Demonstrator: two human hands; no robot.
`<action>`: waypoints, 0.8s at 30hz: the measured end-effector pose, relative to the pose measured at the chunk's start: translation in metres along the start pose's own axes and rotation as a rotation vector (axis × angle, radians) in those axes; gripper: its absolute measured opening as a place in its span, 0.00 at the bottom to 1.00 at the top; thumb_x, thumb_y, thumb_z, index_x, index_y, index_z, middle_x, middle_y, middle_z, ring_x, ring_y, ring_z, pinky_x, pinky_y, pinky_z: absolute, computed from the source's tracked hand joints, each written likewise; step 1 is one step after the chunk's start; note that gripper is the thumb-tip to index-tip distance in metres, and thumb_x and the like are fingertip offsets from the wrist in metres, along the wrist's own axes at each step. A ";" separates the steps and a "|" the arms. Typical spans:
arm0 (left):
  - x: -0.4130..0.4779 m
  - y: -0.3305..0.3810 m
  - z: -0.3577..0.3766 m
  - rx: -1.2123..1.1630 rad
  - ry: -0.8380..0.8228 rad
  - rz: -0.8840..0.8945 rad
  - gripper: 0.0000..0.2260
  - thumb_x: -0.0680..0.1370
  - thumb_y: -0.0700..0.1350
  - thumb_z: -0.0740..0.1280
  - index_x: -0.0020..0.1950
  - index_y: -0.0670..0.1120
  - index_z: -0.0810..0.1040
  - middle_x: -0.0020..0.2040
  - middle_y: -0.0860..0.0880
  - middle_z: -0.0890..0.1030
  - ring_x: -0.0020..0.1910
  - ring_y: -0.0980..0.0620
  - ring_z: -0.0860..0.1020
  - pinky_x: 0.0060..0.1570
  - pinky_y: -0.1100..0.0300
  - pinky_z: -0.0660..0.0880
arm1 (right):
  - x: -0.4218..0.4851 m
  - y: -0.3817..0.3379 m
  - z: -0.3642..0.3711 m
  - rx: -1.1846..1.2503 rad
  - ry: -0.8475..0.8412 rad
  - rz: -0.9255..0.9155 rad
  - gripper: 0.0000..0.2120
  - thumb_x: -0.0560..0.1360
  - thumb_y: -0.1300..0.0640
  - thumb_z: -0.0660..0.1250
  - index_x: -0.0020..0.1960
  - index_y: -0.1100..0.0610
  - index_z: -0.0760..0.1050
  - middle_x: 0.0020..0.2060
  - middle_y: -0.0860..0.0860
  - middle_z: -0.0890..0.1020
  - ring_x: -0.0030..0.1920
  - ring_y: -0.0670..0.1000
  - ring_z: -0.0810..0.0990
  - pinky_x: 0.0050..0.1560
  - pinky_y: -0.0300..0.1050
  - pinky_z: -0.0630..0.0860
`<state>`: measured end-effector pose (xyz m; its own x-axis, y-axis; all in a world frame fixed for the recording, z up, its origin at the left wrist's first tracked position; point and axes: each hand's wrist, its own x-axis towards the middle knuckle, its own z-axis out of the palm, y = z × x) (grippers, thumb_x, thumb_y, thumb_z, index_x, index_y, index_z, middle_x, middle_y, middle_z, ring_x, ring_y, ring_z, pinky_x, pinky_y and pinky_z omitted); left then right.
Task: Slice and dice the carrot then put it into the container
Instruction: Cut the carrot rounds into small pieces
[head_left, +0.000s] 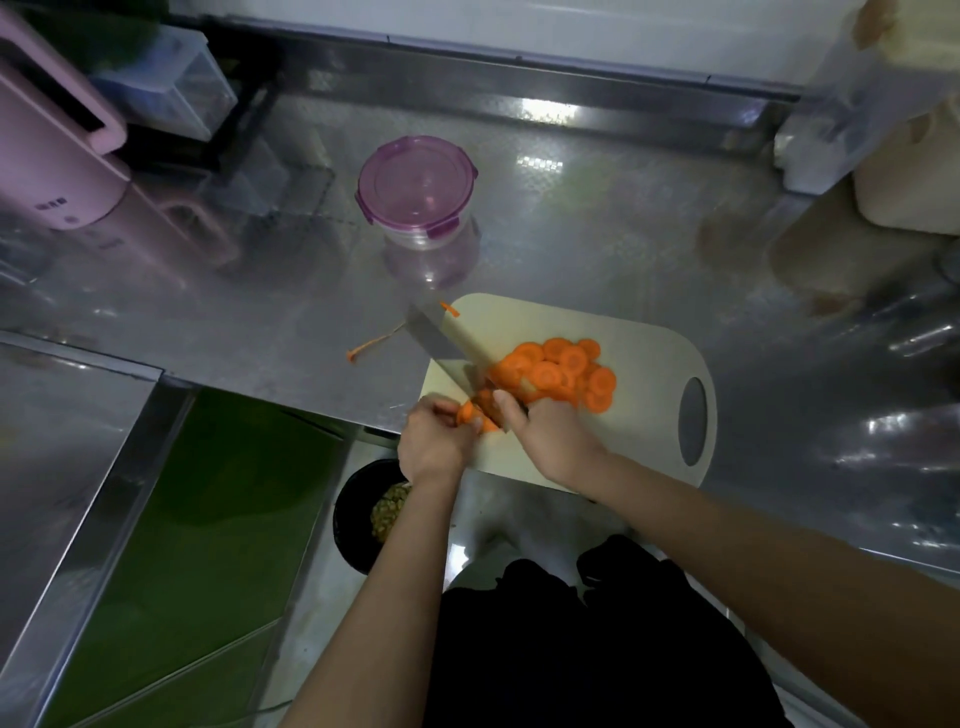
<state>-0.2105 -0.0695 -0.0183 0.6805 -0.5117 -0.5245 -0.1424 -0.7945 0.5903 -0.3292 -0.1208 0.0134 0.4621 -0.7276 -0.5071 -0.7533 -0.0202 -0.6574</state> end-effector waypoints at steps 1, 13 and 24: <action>0.001 0.000 -0.001 0.012 0.000 0.005 0.10 0.69 0.48 0.74 0.42 0.52 0.74 0.40 0.54 0.77 0.46 0.51 0.78 0.47 0.59 0.72 | 0.001 -0.001 -0.003 0.002 0.015 0.013 0.28 0.81 0.43 0.51 0.38 0.64 0.75 0.34 0.60 0.78 0.40 0.57 0.77 0.38 0.42 0.65; 0.005 0.006 0.004 -0.245 -0.123 -0.005 0.11 0.70 0.41 0.75 0.42 0.43 0.74 0.31 0.47 0.79 0.25 0.56 0.77 0.46 0.51 0.80 | -0.016 0.013 -0.016 0.072 0.081 0.001 0.24 0.81 0.45 0.54 0.28 0.53 0.66 0.25 0.49 0.70 0.29 0.43 0.69 0.30 0.34 0.63; 0.001 0.004 0.008 -0.189 -0.031 -0.017 0.09 0.70 0.40 0.73 0.36 0.48 0.73 0.32 0.48 0.80 0.35 0.48 0.82 0.44 0.51 0.80 | -0.026 0.010 -0.005 0.170 0.104 -0.064 0.21 0.81 0.45 0.53 0.55 0.61 0.76 0.46 0.59 0.81 0.50 0.56 0.78 0.54 0.48 0.73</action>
<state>-0.2164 -0.0764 -0.0216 0.6589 -0.5107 -0.5523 0.0088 -0.7290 0.6845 -0.3513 -0.1060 0.0225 0.4489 -0.7957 -0.4067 -0.6302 0.0407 -0.7753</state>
